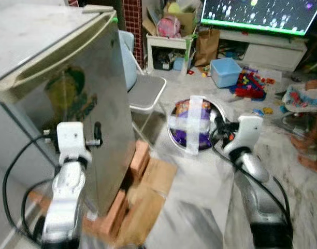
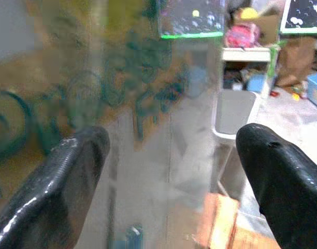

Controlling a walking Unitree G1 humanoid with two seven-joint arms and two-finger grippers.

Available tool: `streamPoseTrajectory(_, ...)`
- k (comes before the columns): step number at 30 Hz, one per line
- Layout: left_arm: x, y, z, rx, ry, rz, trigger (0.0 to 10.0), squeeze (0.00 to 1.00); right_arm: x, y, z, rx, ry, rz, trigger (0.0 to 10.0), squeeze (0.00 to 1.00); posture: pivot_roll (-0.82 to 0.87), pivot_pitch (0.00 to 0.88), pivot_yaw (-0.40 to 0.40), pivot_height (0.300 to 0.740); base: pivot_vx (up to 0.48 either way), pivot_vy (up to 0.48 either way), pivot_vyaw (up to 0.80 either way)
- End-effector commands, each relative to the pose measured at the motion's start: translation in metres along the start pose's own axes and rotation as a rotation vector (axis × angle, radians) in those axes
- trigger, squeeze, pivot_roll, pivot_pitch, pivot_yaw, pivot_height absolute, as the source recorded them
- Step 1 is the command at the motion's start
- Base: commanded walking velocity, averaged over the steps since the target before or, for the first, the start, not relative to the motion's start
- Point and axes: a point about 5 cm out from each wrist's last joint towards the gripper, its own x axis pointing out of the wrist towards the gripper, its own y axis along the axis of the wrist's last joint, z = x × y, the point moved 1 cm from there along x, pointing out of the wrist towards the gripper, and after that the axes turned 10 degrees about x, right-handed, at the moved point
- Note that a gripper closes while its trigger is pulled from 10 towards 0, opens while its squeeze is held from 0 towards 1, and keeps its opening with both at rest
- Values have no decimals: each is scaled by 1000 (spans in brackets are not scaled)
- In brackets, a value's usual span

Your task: Restocking fridge

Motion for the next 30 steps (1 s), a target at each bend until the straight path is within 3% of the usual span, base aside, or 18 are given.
streamPoseTrajectory(1,0,3,-1,8,-8,7,10000,0,3,9,-5,12,16,44,10000,0,-3,25,6,740,0,480,0)
streamPoseTrajectory(7,0,2,0,13,-4,0,10000,0,3,10,-4,10,10,45,10000,0,-4,26,7,740,0,394,0)
streamPoseTrajectory(18,7,6,-13,10,37,17,10000,0,2,10,-2,0,-8,47,10000,0,-4,32,11,740,0,0,0)
streamPoseTrajectory(23,6,-3,-31,-47,127,-38,10000,0,-3,5,5,-30,-49,23,10000,0,0,36,10,740,0,0,0)
streamPoseTrajectory(26,2,-15,-46,-60,199,-94,10000,0,-14,-5,19,-57,-146,-26,10000,0,4,39,3,740,0,0,0)
streamPoseTrajectory(28,1,-17,-48,-59,207,-105,10000,0,-17,-7,22,-50,-164,-35,10000,0,4,39,2,740,0,0,0)
streamPoseTrajectory(30,2,-15,-60,-49,268,-91,10000,0,-25,-13,30,-39,-207,-62,10000,0,1,42,1,740,0,0,0)
